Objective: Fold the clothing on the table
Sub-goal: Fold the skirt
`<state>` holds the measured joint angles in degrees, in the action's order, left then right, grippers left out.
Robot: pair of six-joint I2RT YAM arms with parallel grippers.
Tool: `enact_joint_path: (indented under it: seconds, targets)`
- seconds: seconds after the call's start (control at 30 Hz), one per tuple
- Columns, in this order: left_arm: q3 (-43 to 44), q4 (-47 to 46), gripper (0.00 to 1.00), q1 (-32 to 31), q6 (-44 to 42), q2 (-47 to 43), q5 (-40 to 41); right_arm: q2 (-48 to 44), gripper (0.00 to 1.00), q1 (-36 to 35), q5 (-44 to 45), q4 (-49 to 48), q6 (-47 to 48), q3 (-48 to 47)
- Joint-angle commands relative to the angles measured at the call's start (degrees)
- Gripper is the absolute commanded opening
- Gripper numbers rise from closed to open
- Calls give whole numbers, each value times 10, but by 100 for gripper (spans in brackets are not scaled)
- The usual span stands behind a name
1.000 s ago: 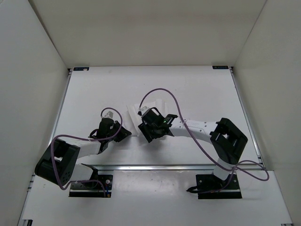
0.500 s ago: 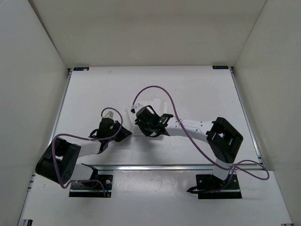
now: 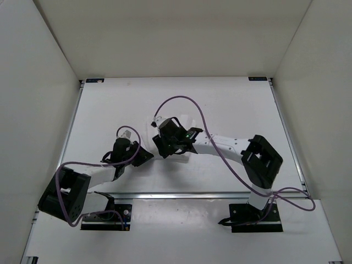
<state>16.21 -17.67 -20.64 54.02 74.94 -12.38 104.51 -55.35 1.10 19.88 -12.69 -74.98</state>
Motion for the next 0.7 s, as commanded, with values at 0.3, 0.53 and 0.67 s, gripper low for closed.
enact_joint_path:
  seconds: [0.3,0.53,0.67]
  targets:
    - [-2,137,45,62,-12,-215,-37,-119,0,149,-341,-349,-236,166]
    - [51,279,49,122,-80,-302,-87,25,0,148,-411,-401,-320,142]
    - [107,359,55,130,-138,-298,-97,68,0,147,-396,-345,-321,135]
